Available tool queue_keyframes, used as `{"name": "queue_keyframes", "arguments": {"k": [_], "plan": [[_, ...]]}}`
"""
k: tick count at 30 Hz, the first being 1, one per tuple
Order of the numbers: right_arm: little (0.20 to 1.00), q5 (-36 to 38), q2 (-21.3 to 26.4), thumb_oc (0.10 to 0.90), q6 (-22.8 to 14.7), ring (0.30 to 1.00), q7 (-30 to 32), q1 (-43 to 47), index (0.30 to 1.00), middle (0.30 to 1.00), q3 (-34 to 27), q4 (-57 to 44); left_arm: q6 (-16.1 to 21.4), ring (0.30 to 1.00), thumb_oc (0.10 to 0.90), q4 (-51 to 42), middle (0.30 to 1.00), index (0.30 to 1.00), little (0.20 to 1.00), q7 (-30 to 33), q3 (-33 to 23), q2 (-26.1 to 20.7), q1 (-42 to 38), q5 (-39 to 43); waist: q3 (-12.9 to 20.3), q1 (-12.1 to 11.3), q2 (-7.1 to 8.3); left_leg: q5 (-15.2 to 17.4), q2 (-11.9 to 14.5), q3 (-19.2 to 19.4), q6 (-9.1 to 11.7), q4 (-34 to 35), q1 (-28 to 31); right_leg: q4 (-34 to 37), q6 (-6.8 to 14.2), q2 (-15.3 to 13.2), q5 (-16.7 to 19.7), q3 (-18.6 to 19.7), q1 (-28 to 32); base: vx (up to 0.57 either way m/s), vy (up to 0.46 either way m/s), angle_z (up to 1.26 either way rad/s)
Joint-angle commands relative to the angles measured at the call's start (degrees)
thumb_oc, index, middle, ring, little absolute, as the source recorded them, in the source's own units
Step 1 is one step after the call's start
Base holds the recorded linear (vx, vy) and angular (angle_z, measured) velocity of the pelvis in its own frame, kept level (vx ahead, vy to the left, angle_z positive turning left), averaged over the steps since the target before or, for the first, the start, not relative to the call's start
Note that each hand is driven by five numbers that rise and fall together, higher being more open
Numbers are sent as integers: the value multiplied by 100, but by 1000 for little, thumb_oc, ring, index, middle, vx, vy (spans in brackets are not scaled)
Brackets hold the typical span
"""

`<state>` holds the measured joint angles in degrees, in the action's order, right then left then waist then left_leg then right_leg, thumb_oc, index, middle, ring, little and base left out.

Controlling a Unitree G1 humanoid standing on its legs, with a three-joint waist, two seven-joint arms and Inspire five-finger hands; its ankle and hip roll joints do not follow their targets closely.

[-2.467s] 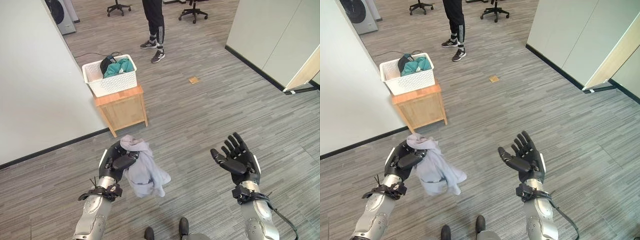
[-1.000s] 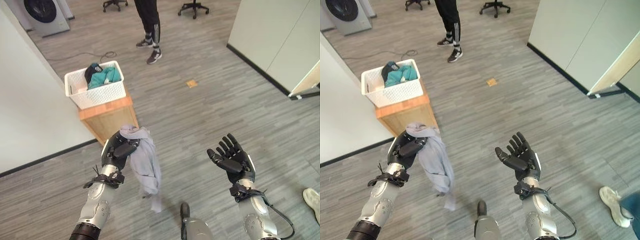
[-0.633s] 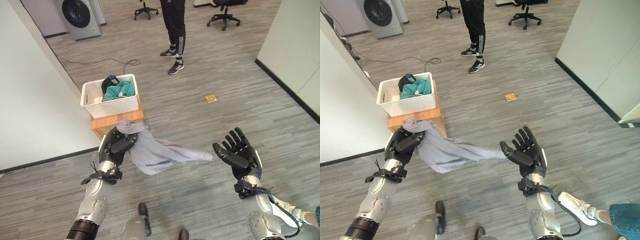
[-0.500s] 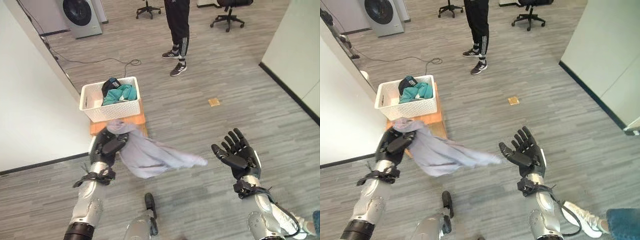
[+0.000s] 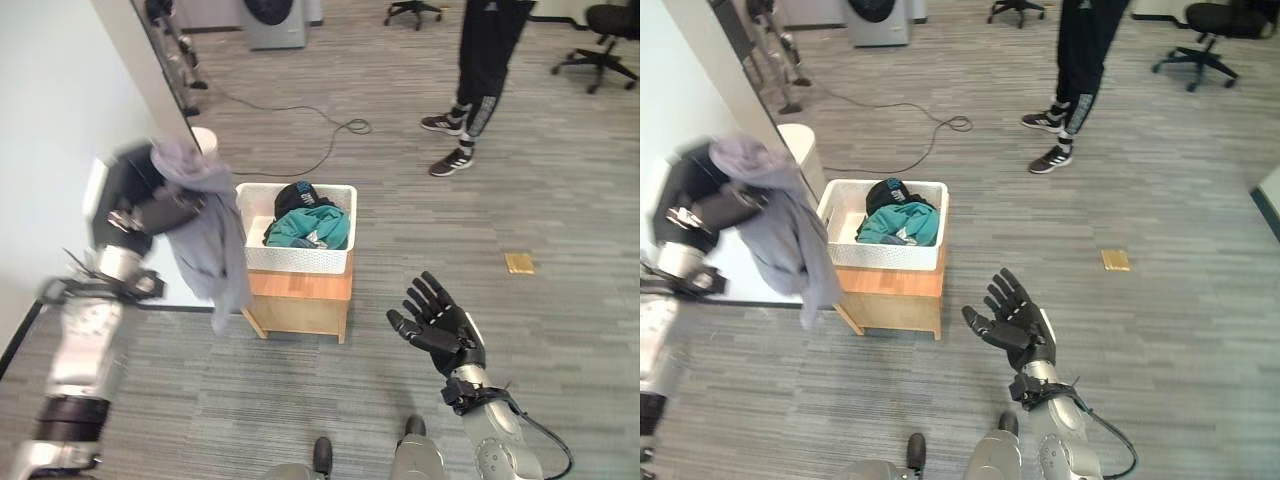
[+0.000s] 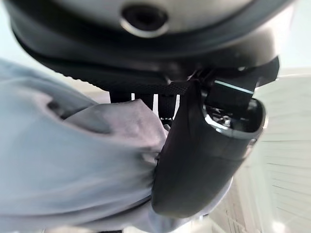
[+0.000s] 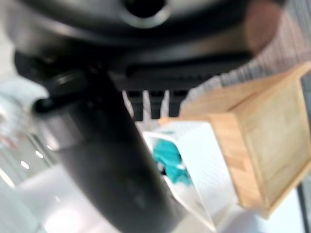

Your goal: Pick up bed clothes into laundry basket.

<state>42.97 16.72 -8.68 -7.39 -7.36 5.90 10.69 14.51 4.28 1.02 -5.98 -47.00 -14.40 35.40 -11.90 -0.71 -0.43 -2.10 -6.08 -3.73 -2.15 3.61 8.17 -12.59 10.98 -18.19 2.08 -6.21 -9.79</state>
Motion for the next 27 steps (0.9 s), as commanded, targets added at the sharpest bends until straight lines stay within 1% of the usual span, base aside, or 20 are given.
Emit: {"name": "queue_keyframes", "arguments": {"k": [1, 4, 5, 6, 7, 8, 9, 10, 11, 12, 13, 14, 15, 16, 17, 18, 19, 20, 23, 27], "plan": [[900, 10, 258, 800, -407, 900, -437, 400, 900, 900, -257, -430, 1165, 300, 400, -594, 300, 300, 300, 207, -647, -912, -852, -63, 732, -80, -137, 123, 750, 569, 631, -50, -461, 994, 116, 235, -88, -314, 1063, 34, -160, 14], [900, 33, 346, 800, -455, 900, -449, 302, 900, 900, -369, -447, 1332, 300, 400, -412, 300, 300, 300, 446, -805, -1601, -1047, -132, 820, -116, -205, -42, 823, 499, 734, -34, -630, 1296, 60, 335, -82, -538, 1291, 43, -131, 12], [900, 23, 338, 800, -465, 900, -437, 220, 900, 900, -413, -396, 1333, 300, 400, -408, 300, 300, 300, 487, -823, -1798, -1077, -200, 862, -115, -231, 2, 849, 436, 764, 5, -598, 1328, 42, 373, -192, -592, 1402, 64, -109, 25], [900, 17, 337, 800, -468, 900, -443, 156, 900, 900, -443, -403, 1330, 300, 400, -394, 300, 300, 300, 513, -774, -1981, -1150, -281, 872, -94, -253, -5, 861, 417, 778, 10, -594, 1356, 29, 394, -211, -615, 1445, 75, -117, 27], [900, 52, 343, 800, -481, 900, -469, 52, 900, 900, -485, -415, 1285, 300, 400, -301, 300, 300, 300, 679, -622, -2561, -1426, -579, 886, -37, -332, -69, 886, 389, 781, -4, -620, 1374, -12, 472, -195, -630, 1450, 55, -81, 19], [900, 52, 324, 800, -479, 900, -468, 47, 900, 900, -491, -414, 1289, 300, 400, -274, 300, 300, 300, 687, -548, -2577, -1496, -583, 900, -44, -316, -16, 893, 376, 793, 25, -577, 1389, -5, 480, -254, -637, 1492, 1, -57, 17], [900, 51, 312, 800, -481, 900, -468, 43, 900, 900, -505, -417, 1293, 300, 400, -256, 300, 300, 300, 690, -493, -2583, -1556, -584, 879, -51, -309, -68, 890, 376, 785, 2, -608, 1377, -15, 476, -202, -644, 1469, 6, -16, 17], [900, 81, 335, 800, -490, 900, -484, 20, 900, 900, -473, -425, 1308, 300, 400, -192, 300, 300, 300, 704, -366, -2750, -1732, -558, 889, -21, -351, -77, 903, 357, 789, 6, -607, 1376, -20, 491, -205, -643, 1467, -12, -46, 13], [900, 91, 412, 800, -472, 900, -524, 27, 900, 900, -306, -405, 1258, 300, 400, 55, 300, 300, 300, 592, 245, -3102, -2300, -419, 897, 71, -439, -87, 924, 341, 805, 37, -598, 1398, -29, 533, -215, -623, 1479, 41, -63, 7], [900, 99, 422, 800, -437, 900, -558, 6, 900, 900, -269, -404, 1242, 300, 400, 242, 300, 300, 300, 521, 675, -3234, -2763, -326, 893, 94, -460, -88, 936, 343, 813, 43, -581, 1412, -29, 551, -218, -632, 1490, 80, -58, 5], [900, 100, 381, 800, -436, 900, -558, -9, 900, 900, -302, -402, 1257, 300, 400, 319, 300, 300, 300, 511, 929, -3240, -3020, -308, 904, 55, -425, -28, 943, 332, 824, 61, -536, 1429, -21, 558, -277, -637, 1538, 27, -33, 3], [900, 109, 508, 800, -402, 900, -599, -10, 900, 900, -167, -385, 1135, 300, 400, 700, 300, 300, 300, 365, 1627, -3439, -3659, -277, 893, 151, -534, -110, 958, 365, 829, 50, -578, 1439, -19, 575, -206, -623, 1489, 22, -24, 7], [900, 142, 551, 800, -370, 900, -623, -21, 900, 900, -117, -395, 1044, 300, 400, 997, 300, 300, 300, 307, 2256, -3520, -4246, -346, 887, 189, -589, -115, 966, 379, 837, 51, -575, 1440, -9, 583, -206, -620, 1488, 0, 0, 0], [900, 163, 529, 800, -360, 900, -625, -53, 900, 900, -133, -396, 1000, 300, 400, 1336, 300, 300, 300, 298, 3225, -3457, -5234, -385, 910, 176, -576, -74, 977, 360, 852, 67, -558, 1448, 3, 595, -259, -618, 1507, 18, -13, 4], [900, 183, 563, 800, -347, 900, -625, -70, 900, 900, -135, -386, 964, 300, 400, 1531, 300, 300, 300, 270, 3615, -3405, -5654, -395, 894, 216, -625, -131, 980, 365, 846, 54, -593, 1434, 2, 593, -213, -614, 1476, 15, -6, 4], [900, 198, 549, 800, -352, 900, -638, -105, 900, 900, -136, -413, 925, 300, 400, 1821, 300, 300, 300, 218, 4158, -3300, -6211, -363, 890, 230, -619, -130, 981, 374, 847, 56, -590, 1427, 6, 594, -208, -620, 1472, 0, 0, 0], [900, 199, 484, 800, -350, 900, -638, -113, 900, 900, -153, -413, 935, 300, 400, 1897, 300, 300, 300, 208, 4447, -3267, -6499, -334, 896, 201, -558, -70, 986, 369, 857, 68, -549, 1440, 14, 599, -265, -621, 1515, 64, -6, -3], [900, 190, 529, 800, -346, 900, -633, -163, 900, 900, -142, -415, 855, 300, 400, 2219, 300, 300, 300, 210, 4818, -3100, -6932, -387, 888, 268, -615, -61, 989, 390, 856, 76, -532, 1447, 24, 597, -259, -615, 1517, 74, -8, -7], [900, 180, 474, 800, -364, 900, -590, -147, 900, 900, -188, -407, 783, 300, 400, 2829, 300, 300, 300, 128, 5534, -2791, -7791, -219, 863, 334, -561, -50, 998, 436, 847, 92, -512, 1420, 48, 599, -244, -556, 1476, 39, 2, -2], [900, 185, 439, 800, -397, 900, -525, -120, 900, 900, -225, -359, 743, 300, 400, 3203, 300, 300, 300, 145, 5848, -2684, -8266, -128, 861, 372, -551, -10, 1013, 486, 830, 118, -465, 1408, 65, 620, -227, -437, 1411, 42, 6, -22]]}}
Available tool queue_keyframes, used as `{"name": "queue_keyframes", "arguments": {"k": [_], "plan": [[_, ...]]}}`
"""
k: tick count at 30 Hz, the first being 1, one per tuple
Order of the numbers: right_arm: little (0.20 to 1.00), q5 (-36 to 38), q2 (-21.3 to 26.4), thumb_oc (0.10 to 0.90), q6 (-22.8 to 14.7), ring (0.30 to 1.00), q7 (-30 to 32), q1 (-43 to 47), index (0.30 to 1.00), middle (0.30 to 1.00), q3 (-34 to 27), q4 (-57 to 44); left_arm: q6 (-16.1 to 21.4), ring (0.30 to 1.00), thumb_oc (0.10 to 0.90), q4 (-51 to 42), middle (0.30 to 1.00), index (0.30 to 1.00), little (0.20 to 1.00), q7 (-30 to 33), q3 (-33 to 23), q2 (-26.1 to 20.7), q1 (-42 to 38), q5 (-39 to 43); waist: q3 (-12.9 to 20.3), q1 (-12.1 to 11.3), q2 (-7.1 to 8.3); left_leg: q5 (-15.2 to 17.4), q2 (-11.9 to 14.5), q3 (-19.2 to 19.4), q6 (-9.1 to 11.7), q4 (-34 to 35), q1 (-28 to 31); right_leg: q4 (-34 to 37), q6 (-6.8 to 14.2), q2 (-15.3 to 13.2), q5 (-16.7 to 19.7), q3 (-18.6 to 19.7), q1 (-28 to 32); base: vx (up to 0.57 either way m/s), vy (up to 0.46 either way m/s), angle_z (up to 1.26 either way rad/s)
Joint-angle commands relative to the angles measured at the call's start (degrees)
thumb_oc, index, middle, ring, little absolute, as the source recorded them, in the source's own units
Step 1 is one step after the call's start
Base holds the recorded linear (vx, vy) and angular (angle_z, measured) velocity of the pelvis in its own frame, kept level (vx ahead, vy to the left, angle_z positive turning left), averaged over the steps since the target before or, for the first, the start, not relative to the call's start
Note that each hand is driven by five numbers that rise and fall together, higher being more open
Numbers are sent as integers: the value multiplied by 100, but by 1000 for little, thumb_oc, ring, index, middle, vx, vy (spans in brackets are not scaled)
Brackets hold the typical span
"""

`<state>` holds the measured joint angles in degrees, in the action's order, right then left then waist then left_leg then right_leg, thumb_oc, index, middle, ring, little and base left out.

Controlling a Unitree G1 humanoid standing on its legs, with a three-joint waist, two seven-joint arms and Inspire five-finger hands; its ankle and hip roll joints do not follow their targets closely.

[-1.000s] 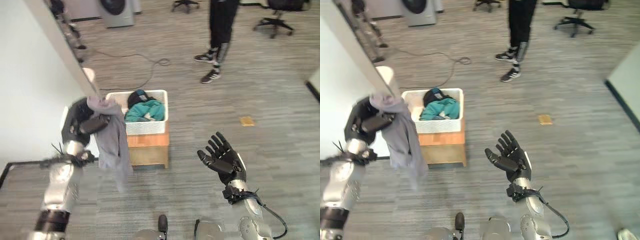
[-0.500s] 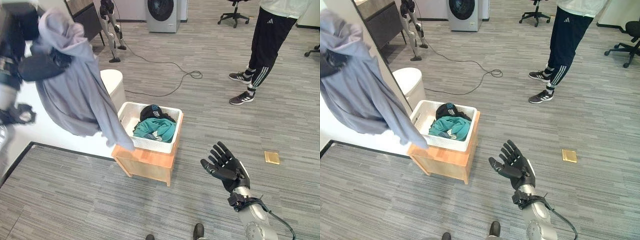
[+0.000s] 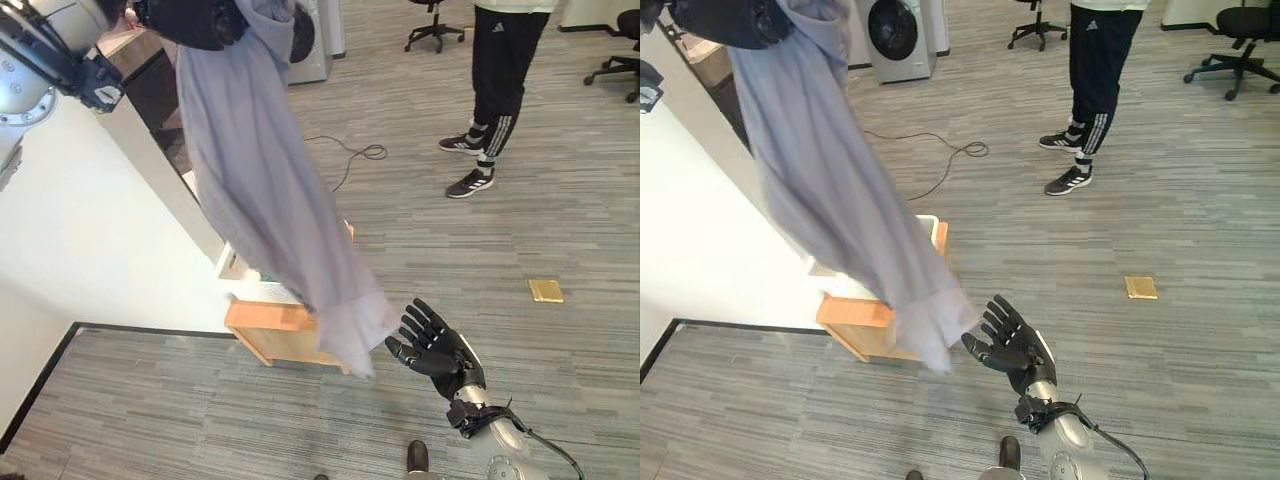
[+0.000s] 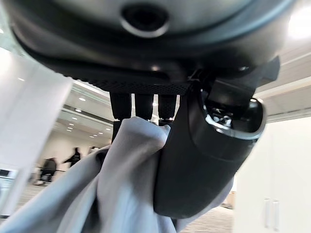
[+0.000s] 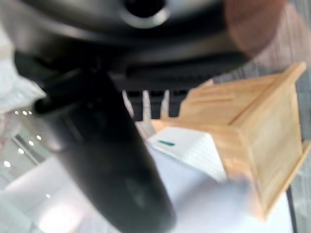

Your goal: Pick up bed clothes into laundry basket.

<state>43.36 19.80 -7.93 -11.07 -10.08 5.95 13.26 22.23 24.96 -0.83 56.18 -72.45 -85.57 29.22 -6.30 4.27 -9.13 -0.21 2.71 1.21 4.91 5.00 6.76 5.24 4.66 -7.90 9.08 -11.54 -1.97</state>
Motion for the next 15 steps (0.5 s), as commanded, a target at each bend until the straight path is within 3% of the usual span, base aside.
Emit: {"name": "queue_keyframes", "arguments": {"k": [1, 6, 15], "plan": [[900, 116, 153, 800, -480, 900, -118, 152, 900, 900, -254, -587, -78, 300, 400, 1407, 300, 300, 300, 361, -185, -77, -1444, 506, 304, -89, 302, -171, 143, 24, 114, -11, -284, -384, 710, -400, -917, 160, 599, 56, 13, -38], [900, 116, 147, 800, -502, 900, -80, 222, 900, 900, -245, -583, -118, 300, 400, 1959, 300, 300, 300, 404, 188, 74, -2117, 562, 289, -43, 331, -132, 157, 147, 105, 0, -262, -378, 743, -396, -881, 266, 532, 46, 22, -19], [900, 102, 158, 800, -470, 900, -14, 311, 900, 900, -92, -468, -303, 300, 400, 2923, 300, 300, 300, 525, 385, 487, -2535, 344, 259, 104, 402, -74, 168, 383, 101, 0, -302, -158, 795, -352, -734, 417, 423, 30, 22, -11]]}}
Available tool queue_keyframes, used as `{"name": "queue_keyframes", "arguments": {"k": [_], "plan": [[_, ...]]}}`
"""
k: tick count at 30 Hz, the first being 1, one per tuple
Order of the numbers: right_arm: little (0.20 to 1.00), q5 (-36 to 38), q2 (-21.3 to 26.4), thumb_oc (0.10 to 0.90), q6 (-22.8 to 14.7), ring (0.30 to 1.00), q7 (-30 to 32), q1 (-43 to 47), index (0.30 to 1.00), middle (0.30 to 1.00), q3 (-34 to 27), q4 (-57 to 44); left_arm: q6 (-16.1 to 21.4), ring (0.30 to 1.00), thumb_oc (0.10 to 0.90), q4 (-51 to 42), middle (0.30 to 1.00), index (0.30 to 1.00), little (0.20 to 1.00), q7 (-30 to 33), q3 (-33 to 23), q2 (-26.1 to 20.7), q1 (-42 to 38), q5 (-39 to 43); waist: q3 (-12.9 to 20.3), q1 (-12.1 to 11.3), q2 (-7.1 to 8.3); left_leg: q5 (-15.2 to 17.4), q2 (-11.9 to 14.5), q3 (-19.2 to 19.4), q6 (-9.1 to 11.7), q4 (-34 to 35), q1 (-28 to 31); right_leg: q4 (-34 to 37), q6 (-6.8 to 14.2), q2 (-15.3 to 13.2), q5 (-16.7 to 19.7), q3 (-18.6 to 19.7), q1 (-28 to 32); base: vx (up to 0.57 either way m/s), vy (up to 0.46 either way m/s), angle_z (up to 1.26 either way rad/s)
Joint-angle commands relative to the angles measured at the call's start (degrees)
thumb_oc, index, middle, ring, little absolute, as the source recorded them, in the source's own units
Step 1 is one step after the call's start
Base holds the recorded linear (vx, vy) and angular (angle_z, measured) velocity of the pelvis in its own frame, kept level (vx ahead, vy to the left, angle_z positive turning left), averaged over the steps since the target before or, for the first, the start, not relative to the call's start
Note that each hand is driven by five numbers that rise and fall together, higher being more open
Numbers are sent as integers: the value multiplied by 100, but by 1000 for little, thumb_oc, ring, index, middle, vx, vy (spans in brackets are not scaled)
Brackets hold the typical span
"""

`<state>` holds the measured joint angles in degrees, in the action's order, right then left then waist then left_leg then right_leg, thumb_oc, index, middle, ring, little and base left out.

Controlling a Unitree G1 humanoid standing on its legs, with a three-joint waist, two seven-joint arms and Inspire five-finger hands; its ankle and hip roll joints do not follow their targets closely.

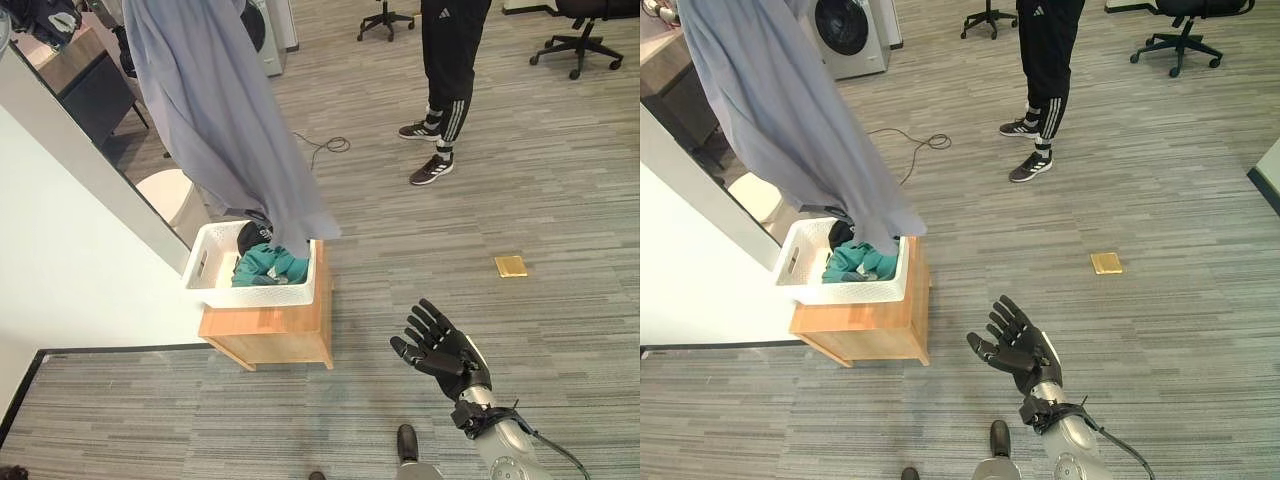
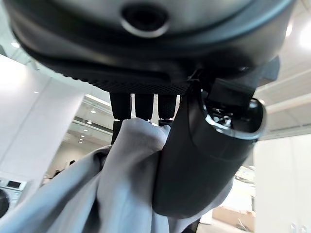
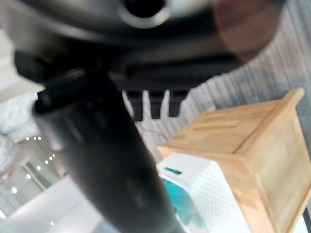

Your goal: Pick up bed clothes into laundry basket.

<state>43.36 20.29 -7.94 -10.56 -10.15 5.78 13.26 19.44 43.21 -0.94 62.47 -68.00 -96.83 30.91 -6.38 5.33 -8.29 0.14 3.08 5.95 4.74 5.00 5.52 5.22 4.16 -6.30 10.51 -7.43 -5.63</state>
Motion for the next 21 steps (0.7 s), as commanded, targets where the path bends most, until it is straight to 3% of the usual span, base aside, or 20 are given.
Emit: {"name": "queue_keyframes", "arguments": {"k": [1, 7, 13, 21], "plan": [[900, 105, 132, 800, -458, 900, -54, 337, 900, 900, -68, -458, -73, 300, 400, 1279, 300, 300, 300, 535, -222, 116, -1451, 99, 261, 35, 317, -102, 130, -51, 116, 0, -182, -147, 856, -510, -862, 26, 760, 22, 42, -14], [900, 60, 130, 800, -450, 900, 3, 326, 900, 900, -116, -488, -200, 300, 400, 1689, 300, 300, 300, 622, -299, 232, -1445, -252, 227, 150, 375, -67, 120, 84, 98, 0, -200, -159, 883, -516, -818, 134, 644, 25, 29, -14], [900, 8, 101, 800, -499, 900, 75, 169, 900, 900, -257, -544, -318, 300, 400, 2214, 300, 300, 300, 555, -1027, 145, -683, -217, 169, 335, 402, -22, 115, 236, 100, 0, -207, -133, 899, -513, -800, 227, 585, 38, 33, -10], [900, -113, 84, 800, -419, 900, 87, 146, 900, 900, -142, -529, -577, 300, 400, 2667, 300, 300, 300, 700, -1381, -68, -435, -638, 135, 422, 480, 8, 147, 451, 108, 0, -237, -109, 924, -489, -745, 351, 422, 26, 16, -11]]}}
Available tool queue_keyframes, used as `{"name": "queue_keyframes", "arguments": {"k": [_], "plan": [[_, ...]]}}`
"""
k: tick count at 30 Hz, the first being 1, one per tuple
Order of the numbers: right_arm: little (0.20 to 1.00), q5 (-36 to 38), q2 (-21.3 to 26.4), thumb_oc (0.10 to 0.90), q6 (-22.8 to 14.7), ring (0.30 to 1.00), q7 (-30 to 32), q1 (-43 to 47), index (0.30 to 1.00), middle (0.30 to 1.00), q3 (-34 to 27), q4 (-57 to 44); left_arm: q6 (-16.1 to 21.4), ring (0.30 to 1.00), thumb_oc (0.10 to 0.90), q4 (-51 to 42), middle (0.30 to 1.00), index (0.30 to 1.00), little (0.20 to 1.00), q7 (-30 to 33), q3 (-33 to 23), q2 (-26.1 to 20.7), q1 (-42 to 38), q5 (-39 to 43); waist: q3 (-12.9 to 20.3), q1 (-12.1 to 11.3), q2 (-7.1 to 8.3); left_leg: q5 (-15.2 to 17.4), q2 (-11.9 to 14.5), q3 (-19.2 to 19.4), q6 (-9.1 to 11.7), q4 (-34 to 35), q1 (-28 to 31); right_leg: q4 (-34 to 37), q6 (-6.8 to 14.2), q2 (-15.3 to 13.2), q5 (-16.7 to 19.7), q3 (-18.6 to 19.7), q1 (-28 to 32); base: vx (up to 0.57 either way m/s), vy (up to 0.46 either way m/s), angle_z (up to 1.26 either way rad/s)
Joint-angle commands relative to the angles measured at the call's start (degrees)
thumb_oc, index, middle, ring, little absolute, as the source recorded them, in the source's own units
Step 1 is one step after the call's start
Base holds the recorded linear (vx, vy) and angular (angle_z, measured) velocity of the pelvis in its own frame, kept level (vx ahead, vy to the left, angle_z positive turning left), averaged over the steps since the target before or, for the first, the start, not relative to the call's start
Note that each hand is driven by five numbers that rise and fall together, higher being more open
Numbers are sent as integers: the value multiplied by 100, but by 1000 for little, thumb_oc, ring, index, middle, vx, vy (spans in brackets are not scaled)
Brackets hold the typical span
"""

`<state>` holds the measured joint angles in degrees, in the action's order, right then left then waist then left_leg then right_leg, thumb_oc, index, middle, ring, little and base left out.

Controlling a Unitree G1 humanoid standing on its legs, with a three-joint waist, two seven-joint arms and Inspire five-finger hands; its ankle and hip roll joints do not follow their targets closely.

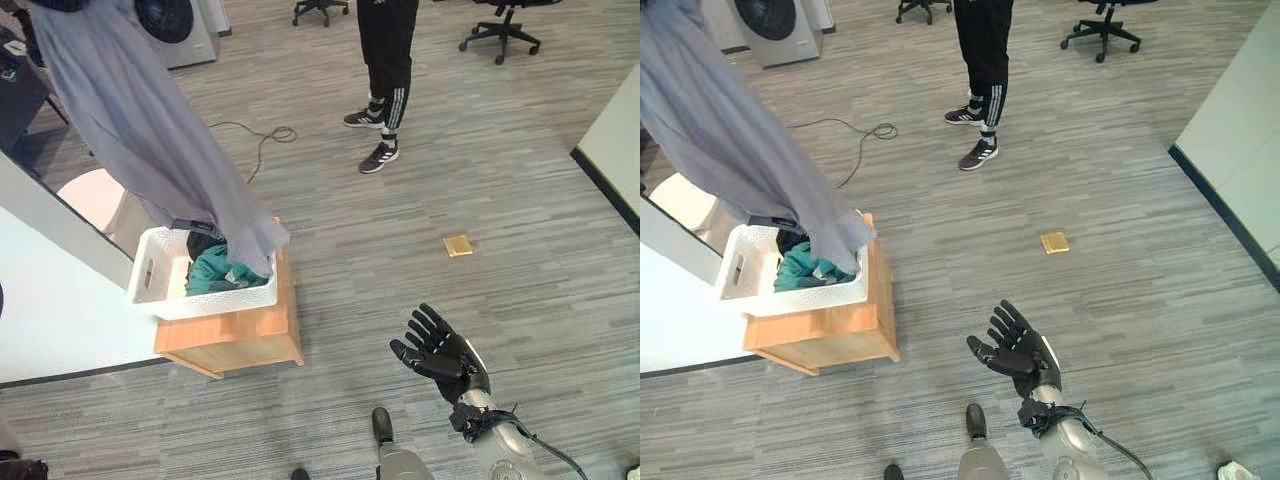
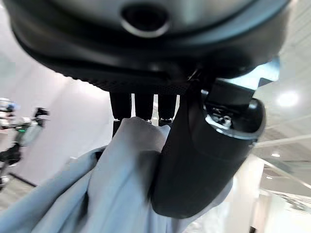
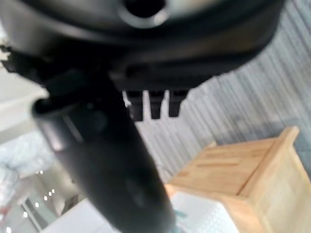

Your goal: Pick up bed clothes into laundry basket.

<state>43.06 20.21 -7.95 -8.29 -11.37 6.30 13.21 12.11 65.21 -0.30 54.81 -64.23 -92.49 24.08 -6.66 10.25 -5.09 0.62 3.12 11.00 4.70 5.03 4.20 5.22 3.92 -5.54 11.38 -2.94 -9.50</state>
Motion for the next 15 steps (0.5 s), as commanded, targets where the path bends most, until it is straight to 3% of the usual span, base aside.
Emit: {"name": "queue_keyframes", "arguments": {"k": [1, 11, 15], "plan": [[900, -80, 101, 800, -419, 900, -146, 267, 900, 900, -189, -533, 134, 300, 400, 497, 300, 300, 300, 635, -660, -444, -854, 45, 168, -73, 172, -35, 149, -33, 114, -3, -95, -105, 950, -561, -833, -90, 809, 41, 13, -19], [900, -179, 150, 800, -419, 900, -138, 380, 900, 900, -100, -566, 10, 300, 400, 594, 300, 300, 300, 742, -987, -335, -364, -477, 111, -103, 328, -32, 197, -55, 118, -3, -100, -105, 941, -521, -867, -144, 832, 18, -1, -5], [900, -218, 214, 800, -441, 900, -132, 444, 900, 900, -42, -610, -75, 300, 400, 628, 300, 300, 300, 821, -885, -224, -306, -1088, 26, -74, 436, -53, 233, -14, 124, -3, -184, -104, 946, -487, -820, -111, 722, -25, -1, -2]]}}
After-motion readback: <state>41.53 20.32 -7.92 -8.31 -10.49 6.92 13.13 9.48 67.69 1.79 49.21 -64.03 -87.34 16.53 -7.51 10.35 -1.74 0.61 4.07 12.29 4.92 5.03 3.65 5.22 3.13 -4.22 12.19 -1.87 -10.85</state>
